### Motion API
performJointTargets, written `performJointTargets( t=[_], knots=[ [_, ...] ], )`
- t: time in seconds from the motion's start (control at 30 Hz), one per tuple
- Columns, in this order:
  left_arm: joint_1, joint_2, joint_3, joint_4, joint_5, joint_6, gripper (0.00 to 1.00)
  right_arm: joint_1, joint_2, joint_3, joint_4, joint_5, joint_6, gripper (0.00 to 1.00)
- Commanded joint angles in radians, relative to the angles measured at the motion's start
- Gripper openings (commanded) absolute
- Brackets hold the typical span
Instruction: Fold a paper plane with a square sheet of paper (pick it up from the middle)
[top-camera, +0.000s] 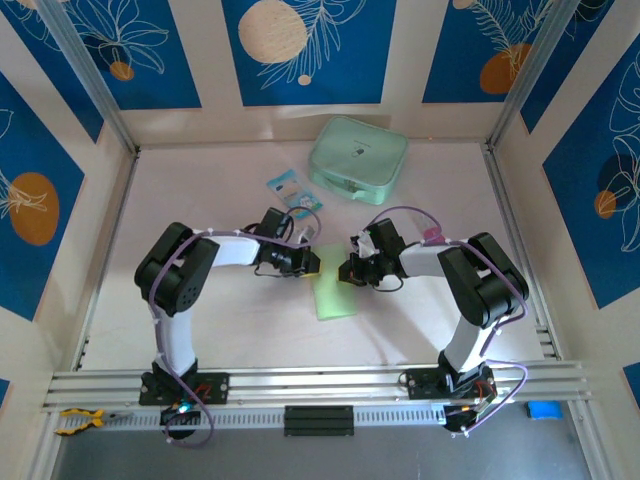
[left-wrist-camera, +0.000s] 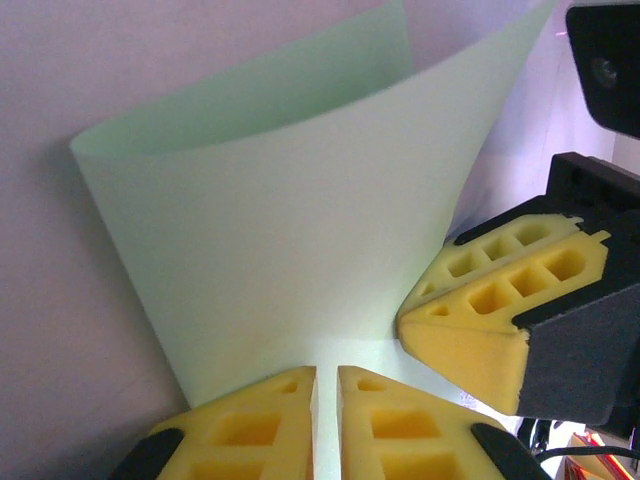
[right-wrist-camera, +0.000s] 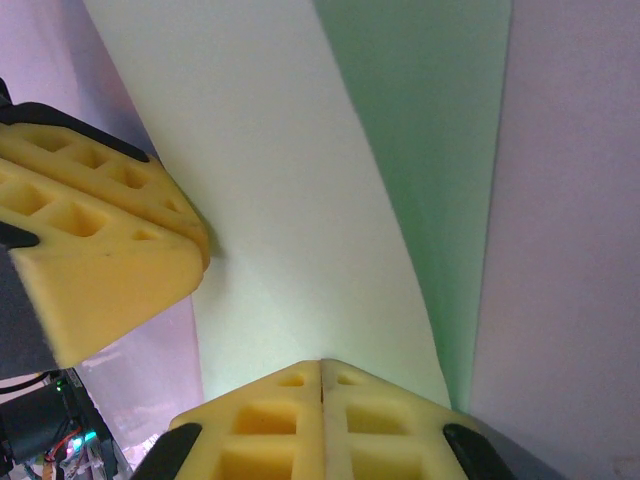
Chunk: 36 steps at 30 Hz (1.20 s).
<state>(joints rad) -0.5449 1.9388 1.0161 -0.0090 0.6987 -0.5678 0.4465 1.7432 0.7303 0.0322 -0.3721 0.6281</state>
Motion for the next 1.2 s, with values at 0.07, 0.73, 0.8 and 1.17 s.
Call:
performJointTargets(
  t=[0.07, 0.73, 0.8, 1.17],
  knots=[
    [0.026, 0.002, 0.046, -0.018, 0.013, 0.017, 0.15, -0.015, 0.049, -0.066, -0.178, 0.144, -0.027, 0.00],
    [0.049, 0.009, 0.116, -0.114, -0.029, 0.040, 0.15, -0.015, 0.040, -0.074, -0.176, 0.147, -0.024, 0.00],
    [0.049, 0.030, 0.137, -0.095, -0.001, 0.039, 0.15, -0.015, 0.040, -0.076, -0.175, 0.145, -0.024, 0.00],
    [0.078, 0.116, 0.115, -0.069, -0.040, 0.049, 0.14, -0.018, 0.037, -0.081, -0.169, 0.143, -0.024, 0.00]
  ],
)
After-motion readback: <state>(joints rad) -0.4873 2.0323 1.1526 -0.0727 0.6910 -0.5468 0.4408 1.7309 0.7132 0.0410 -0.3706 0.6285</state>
